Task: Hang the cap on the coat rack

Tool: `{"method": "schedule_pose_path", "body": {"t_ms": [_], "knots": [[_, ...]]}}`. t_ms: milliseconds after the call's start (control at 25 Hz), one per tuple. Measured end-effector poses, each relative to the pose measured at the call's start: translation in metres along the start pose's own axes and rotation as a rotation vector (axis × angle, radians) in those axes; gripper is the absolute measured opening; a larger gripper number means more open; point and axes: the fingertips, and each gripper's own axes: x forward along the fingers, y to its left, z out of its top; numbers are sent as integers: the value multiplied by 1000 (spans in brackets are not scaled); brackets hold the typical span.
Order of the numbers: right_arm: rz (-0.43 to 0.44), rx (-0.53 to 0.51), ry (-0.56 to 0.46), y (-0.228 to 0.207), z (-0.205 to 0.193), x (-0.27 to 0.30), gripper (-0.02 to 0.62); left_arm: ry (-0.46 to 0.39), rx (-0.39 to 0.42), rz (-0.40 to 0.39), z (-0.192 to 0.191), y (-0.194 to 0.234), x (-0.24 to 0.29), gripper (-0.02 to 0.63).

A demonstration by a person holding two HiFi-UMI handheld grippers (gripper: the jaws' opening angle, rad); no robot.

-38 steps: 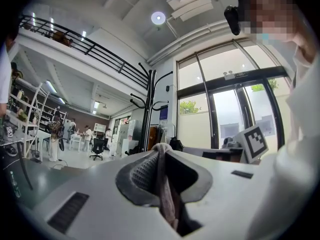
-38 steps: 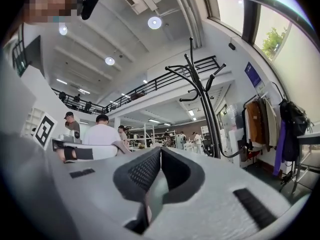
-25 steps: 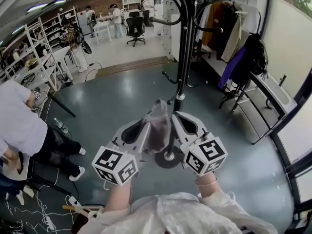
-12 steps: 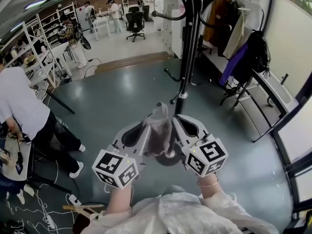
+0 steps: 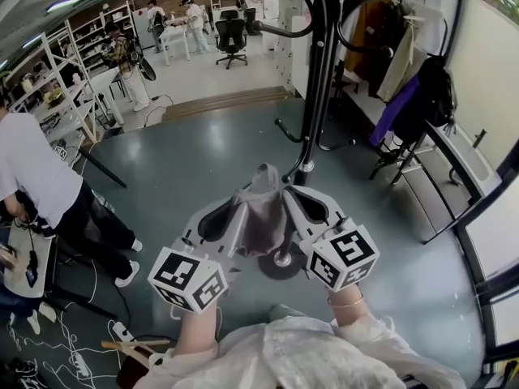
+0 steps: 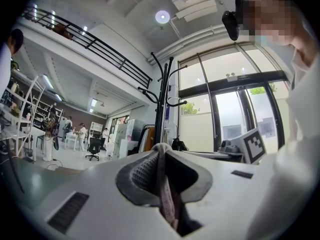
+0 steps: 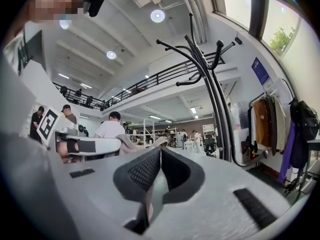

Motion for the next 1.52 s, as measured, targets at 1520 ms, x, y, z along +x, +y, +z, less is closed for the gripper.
{"method": "schedule_pose_path", "body": {"t_ms": [1520], "knots": [[236,-77,-117,-48,71,80,3,-136,116,107,91,33,84,43]]}}
